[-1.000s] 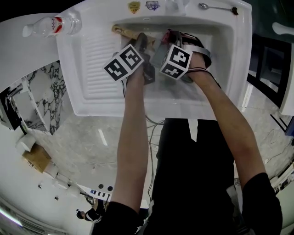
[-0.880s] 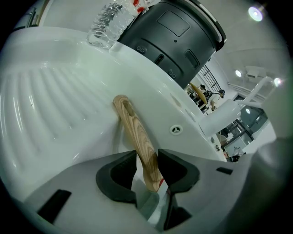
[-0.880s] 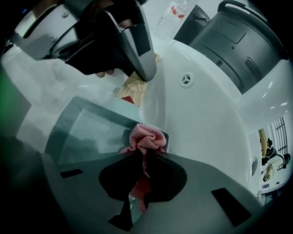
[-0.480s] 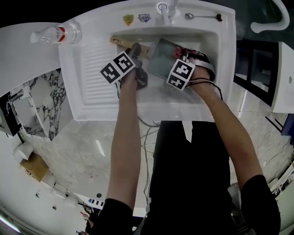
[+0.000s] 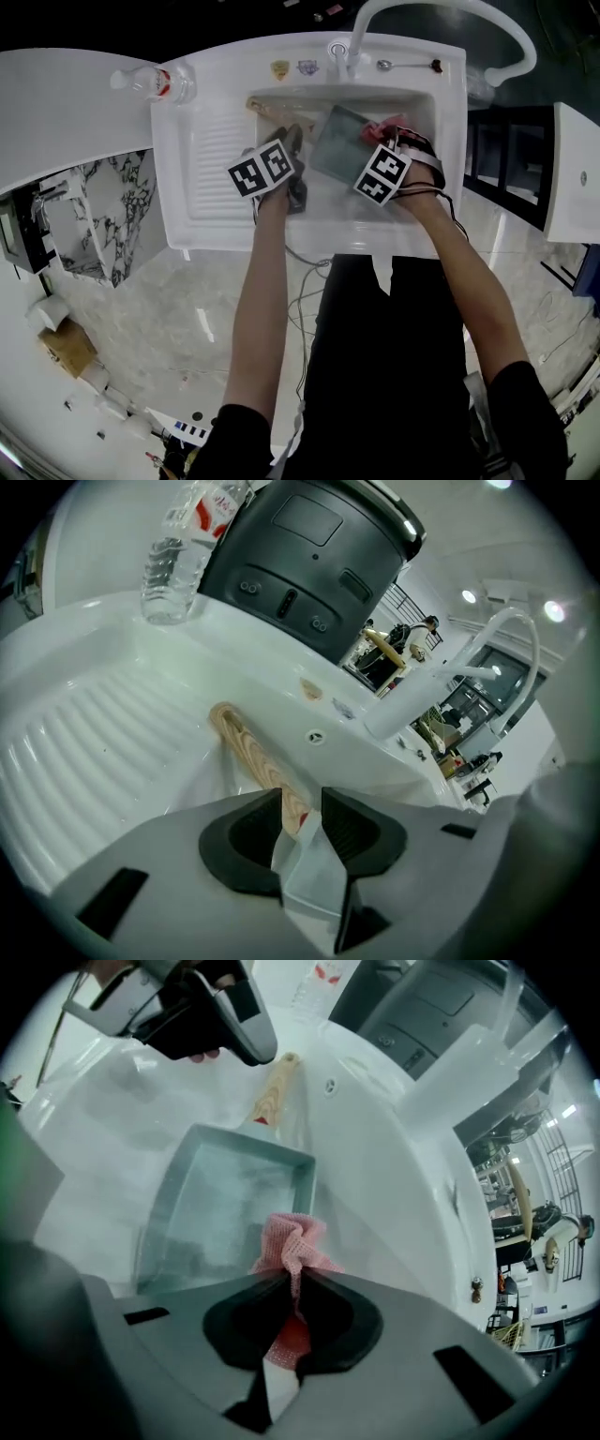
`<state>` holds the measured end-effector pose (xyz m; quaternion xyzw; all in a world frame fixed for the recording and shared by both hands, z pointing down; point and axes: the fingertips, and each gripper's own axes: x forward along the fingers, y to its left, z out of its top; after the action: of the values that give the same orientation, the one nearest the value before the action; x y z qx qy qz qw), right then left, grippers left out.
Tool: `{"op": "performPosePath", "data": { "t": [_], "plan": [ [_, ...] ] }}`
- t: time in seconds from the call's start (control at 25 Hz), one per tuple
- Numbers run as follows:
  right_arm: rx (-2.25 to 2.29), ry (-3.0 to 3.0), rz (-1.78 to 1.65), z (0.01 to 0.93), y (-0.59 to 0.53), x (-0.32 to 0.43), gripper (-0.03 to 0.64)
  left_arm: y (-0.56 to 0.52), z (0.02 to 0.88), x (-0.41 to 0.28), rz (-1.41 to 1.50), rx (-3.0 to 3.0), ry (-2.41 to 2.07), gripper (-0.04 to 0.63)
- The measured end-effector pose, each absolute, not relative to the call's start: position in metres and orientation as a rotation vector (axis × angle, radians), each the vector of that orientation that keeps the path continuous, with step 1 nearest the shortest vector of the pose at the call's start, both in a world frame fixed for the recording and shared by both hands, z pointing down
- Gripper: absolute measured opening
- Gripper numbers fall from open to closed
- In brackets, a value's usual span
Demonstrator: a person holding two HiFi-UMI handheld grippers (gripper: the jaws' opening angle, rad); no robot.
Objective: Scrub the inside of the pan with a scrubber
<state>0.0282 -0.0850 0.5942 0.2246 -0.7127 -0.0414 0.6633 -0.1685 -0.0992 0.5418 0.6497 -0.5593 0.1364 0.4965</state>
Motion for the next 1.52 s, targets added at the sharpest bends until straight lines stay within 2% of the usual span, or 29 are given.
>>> {"op": "performPosePath", "data": {
  "t": [0.36, 0.8, 0.96, 1.32, 1.52],
  "plan": [
    [0.571, -1.813, -0.135, 0.502, -0.086, 0.019, 0.043, -0.074, 0.468, -0.147, 0.221, 1.686, -1.35, 0.112],
    [0.605, -2.301, 0.31, 0.392, -0.033, 0.032, 0.041, -0.027, 0.382, -0.112, 0.165, 1.824, -1.438, 0.069],
    [0.567, -2.463, 0.435, 0.361, -0.016, 0.053, 0.041, 0.01, 0.359, -0.087, 0.157, 1.845, -1.475, 0.067],
    [0.501, -2.693, 0.543, 0.293, 0.056, 0.146, 0.041, 0.097, 0.325, -0.004, 0.112, 1.868, -1.555, 0.067],
    [0.442, -2.799, 0.529, 0.255, 0.095, 0.171, 0.038, 0.143, 0.301, 0.029, 0.086, 1.907, -1.602, 0.067]
  ]
}}
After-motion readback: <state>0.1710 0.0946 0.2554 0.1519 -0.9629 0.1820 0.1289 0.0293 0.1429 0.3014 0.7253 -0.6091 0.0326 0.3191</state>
